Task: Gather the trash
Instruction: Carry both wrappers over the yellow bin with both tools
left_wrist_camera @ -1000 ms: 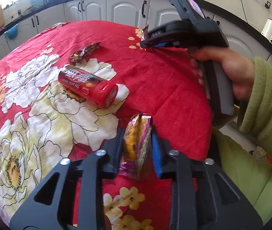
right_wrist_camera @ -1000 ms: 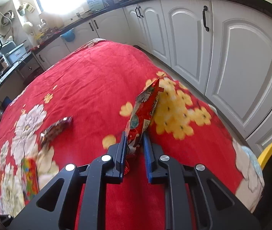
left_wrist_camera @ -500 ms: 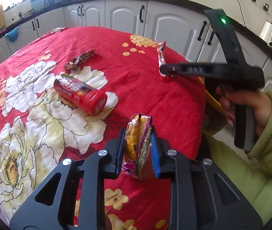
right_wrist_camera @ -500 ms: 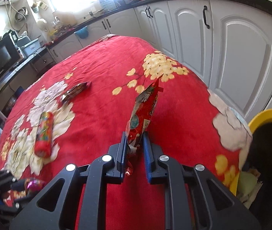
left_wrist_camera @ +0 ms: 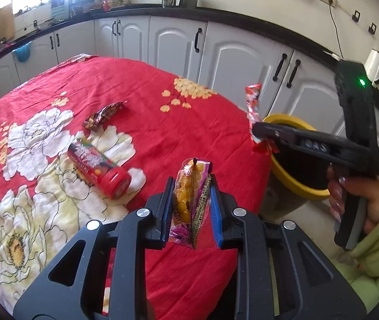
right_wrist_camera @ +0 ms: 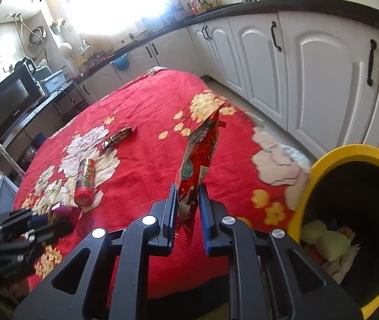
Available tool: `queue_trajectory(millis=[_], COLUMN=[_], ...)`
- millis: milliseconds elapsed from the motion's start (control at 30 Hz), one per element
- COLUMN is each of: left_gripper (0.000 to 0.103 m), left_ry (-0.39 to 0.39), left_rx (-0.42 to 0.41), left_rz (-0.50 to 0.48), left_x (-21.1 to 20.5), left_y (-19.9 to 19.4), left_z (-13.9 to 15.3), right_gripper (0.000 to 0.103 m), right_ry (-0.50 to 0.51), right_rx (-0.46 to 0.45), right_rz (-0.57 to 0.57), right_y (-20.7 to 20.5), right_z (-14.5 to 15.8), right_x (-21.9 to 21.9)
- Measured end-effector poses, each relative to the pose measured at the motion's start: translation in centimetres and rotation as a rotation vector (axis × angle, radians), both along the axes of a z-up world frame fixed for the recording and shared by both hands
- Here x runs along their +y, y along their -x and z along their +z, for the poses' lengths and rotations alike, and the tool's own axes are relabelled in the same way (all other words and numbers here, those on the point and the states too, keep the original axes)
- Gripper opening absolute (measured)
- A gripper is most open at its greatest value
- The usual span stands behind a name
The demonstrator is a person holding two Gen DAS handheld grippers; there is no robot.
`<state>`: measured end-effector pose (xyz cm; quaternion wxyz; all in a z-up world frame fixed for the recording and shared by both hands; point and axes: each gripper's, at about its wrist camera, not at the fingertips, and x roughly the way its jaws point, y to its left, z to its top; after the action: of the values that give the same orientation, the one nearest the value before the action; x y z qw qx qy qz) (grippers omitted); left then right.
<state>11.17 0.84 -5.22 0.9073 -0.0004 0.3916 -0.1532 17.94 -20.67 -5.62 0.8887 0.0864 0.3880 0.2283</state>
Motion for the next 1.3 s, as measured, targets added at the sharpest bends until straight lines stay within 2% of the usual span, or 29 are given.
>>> queue_trajectory(millis=[367, 667, 900, 1300], left_gripper=[0.018, 0.018, 0.018, 0.019], left_ry=[0.052, 0.083, 0.088, 0.067], left_rx=[-0.045, -0.054, -0.034, 0.048], left_rz=[-0.024, -0.087, -0.151, -0.237], left_x=[-3.6, -8.6, -13.7, -21.9], left_y=[-1.7, -3.5, -5.0, -8.2], left_z=[2.3, 3.0, 2.2, -1.2], right_gripper=[0.015, 0.015, 0.015, 0.017], right_ry=[0.022, 0.028, 0.044, 0.021], right_rx=[-0.045, -0.051, -0.018, 0.076], right_rz=[-0.075, -0.165, -0.239, -0.34], right_y=[2.0, 3.1, 3.7, 4.5], right_z=[1.4, 1.2, -0.6, -4.6], right_x=[-5.3, -9.7, -13.5, -18.6])
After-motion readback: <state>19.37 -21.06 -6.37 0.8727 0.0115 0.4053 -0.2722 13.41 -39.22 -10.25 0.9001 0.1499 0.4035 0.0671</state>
